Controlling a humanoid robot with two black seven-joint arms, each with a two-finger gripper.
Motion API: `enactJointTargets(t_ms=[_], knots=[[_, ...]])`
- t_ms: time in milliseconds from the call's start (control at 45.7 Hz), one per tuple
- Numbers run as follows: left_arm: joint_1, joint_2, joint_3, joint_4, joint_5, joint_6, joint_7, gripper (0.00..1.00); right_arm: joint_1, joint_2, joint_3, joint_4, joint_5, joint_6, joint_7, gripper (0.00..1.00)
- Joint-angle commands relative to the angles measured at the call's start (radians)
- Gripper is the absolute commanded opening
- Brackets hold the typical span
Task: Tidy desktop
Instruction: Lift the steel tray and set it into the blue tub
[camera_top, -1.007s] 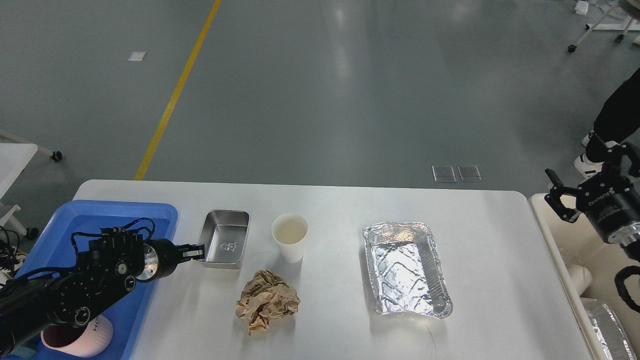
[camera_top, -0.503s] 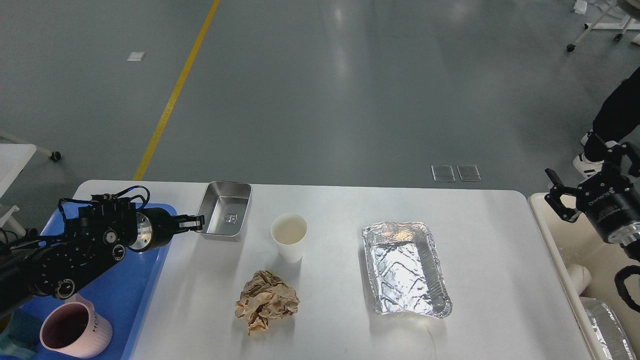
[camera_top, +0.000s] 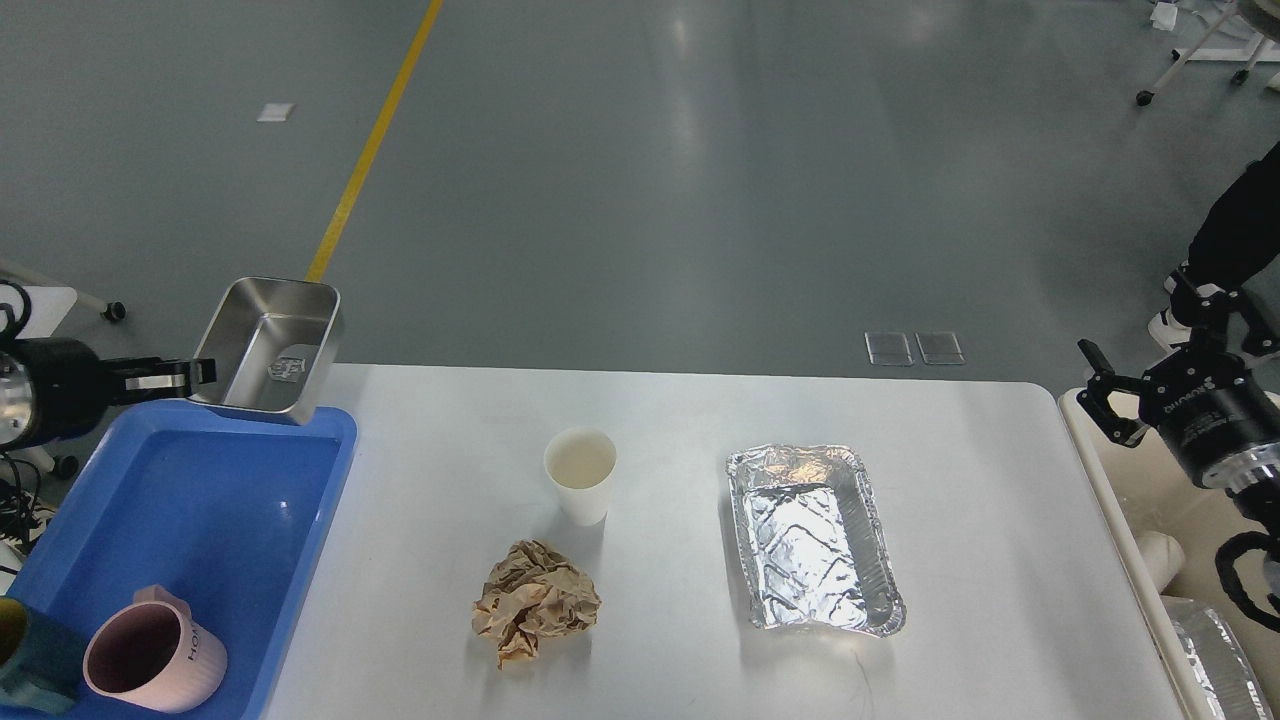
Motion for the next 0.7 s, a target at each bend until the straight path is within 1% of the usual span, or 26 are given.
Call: enactJointTargets(t_ms=[0, 88, 175, 328, 350, 416, 525, 678], knots=[[0.001, 0.099, -0.015, -0.006, -0.016, -0.013, -0.025, 0.0, 0.001, 0.001, -0.002, 0.0, 0.0, 0.0, 0.0, 1.0], [0.001, 0.136, -0.013, -0.006, -0.05, -0.022, -0.047, 0.0, 0.001, 0.0, -0.002, 0.001, 0.0, 0.0, 0.0, 1.0], [0.002, 0.141, -0.012, -0.005, -0.056, -0.025, -0.047, 0.0, 0.002, -0.003, -0.001, 0.001, 0.0, 0.0, 0.0, 1.0], [0.036, 0.106, 0.017, 0.02, -0.073, 0.01, -0.034, 0.01, 0.001, -0.002, -0.002, 0.0, 0.0, 0.0, 0.0, 1.0], [0.063, 0.08, 0.025, 0.038, -0.071, 0.036, -0.028, 0.02, 0.001, -0.002, -0.002, 0.0, 0.0, 0.0, 0.0, 1.0], [0.096, 0.055, 0.028, 0.075, -0.071, 0.056, -0.025, 0.02, 0.001, -0.005, -0.002, 0.0, 0.0, 0.0, 0.0, 1.0], [0.14, 0.0, 0.027, 0.173, -0.067, 0.063, -0.022, 0.02, 0.001, -0.01, -0.004, -0.002, 0.0, 0.0, 0.0, 1.0], [0.15, -0.102, 0.028, 0.328, -0.062, 0.066, -0.027, 0.03, -0.001, -0.01, -0.004, -0.003, 0.0, 0.0, 0.0, 1.0]])
